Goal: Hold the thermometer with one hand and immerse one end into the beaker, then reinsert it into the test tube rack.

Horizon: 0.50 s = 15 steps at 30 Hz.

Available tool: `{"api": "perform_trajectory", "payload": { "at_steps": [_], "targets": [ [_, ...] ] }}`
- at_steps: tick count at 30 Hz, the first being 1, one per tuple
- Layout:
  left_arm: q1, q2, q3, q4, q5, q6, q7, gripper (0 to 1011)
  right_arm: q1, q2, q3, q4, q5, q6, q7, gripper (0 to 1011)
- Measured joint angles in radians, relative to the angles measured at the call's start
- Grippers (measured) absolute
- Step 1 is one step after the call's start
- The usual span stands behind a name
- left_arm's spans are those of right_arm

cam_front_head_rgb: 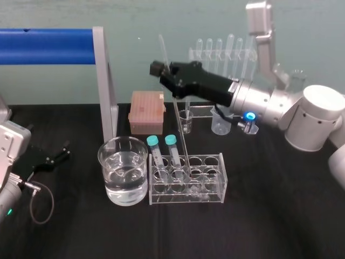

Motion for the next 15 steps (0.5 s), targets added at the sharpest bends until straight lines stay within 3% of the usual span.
{"api": "perform_trajectory", "payload": {
  "at_steps": [9, 15],
  "targets": [
    [0.000, 0.000, 0.000, 0.000, 0.000, 0.000, 0.000, 1008, -0.009, 0.020, 0.049, -0.073, 0.045, -0.059, 0.014, 56],
    [0.000, 0.000, 0.000, 0.000, 0.000, 0.000, 0.000, 1008, 0.013, 0.020, 0.058, -0.083, 0.057, -0.086, 0.026, 56]
  ]
}}
